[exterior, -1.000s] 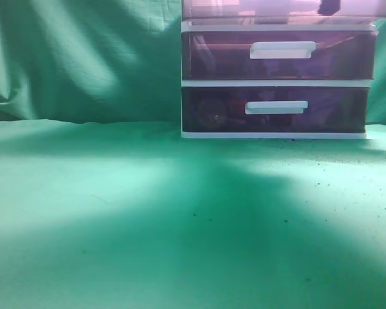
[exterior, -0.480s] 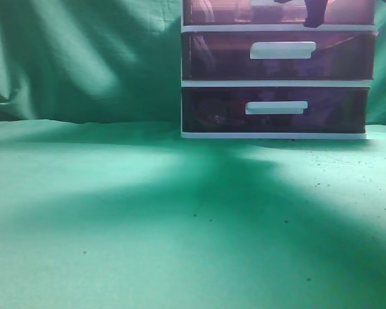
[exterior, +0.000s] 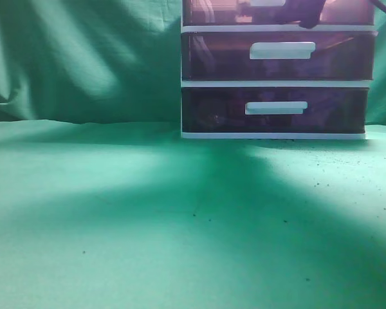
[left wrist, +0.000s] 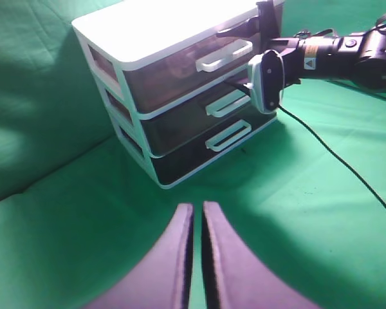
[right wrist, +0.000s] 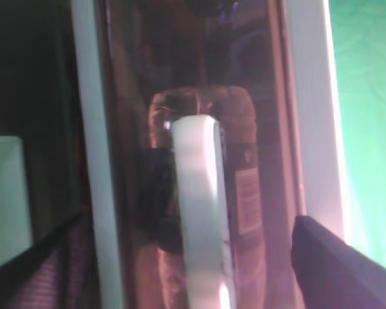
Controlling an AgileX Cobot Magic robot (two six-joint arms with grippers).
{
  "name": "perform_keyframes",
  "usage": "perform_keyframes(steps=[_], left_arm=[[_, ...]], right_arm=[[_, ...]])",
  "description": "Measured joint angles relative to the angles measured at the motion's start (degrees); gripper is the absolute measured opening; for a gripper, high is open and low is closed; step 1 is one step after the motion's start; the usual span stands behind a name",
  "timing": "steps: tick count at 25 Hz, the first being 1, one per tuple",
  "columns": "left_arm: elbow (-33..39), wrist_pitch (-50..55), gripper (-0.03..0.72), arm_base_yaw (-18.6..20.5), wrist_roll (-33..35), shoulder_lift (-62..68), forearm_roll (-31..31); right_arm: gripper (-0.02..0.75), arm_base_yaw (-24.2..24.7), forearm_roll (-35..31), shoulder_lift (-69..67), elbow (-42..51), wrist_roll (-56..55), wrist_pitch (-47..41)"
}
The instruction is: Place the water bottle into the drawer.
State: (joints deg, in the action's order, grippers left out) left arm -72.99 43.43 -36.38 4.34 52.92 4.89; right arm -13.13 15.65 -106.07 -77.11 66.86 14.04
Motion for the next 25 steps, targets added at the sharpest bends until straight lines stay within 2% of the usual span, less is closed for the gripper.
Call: perform_keyframes(steps=[10,16,21,23,25], left_arm=[[0.0,-0.1,0.000,0.0,0.0,0.0,0.1],[0.0,1.4,0.000,0.0,0.0,0.0,0.1],[0.0,2.3,0.000,0.0,-0.3,0.0,0.1],[0.0,2.7,0.000,0.0,-0.6,-0.1,-0.5],[0.1,2.7,0.000,0.0,-0.7,-0.6,-1.7]], right_arm=[[0.557,-1.6,-0.6,1.2,-0.4,-4.7,-6.9],[0.557,-4.3,-1.2,6.2,-0.4,-8.1,-19.0],[0.557,-5.4,-1.7,11.0,-0.4,-12.2,-24.7],[0.491,-5.9,-1.8,14.1,-0.4,-12.9,-28.5],[0.376,-6.6,-2.1,17.5,-0.4,-14.9,-34.1]])
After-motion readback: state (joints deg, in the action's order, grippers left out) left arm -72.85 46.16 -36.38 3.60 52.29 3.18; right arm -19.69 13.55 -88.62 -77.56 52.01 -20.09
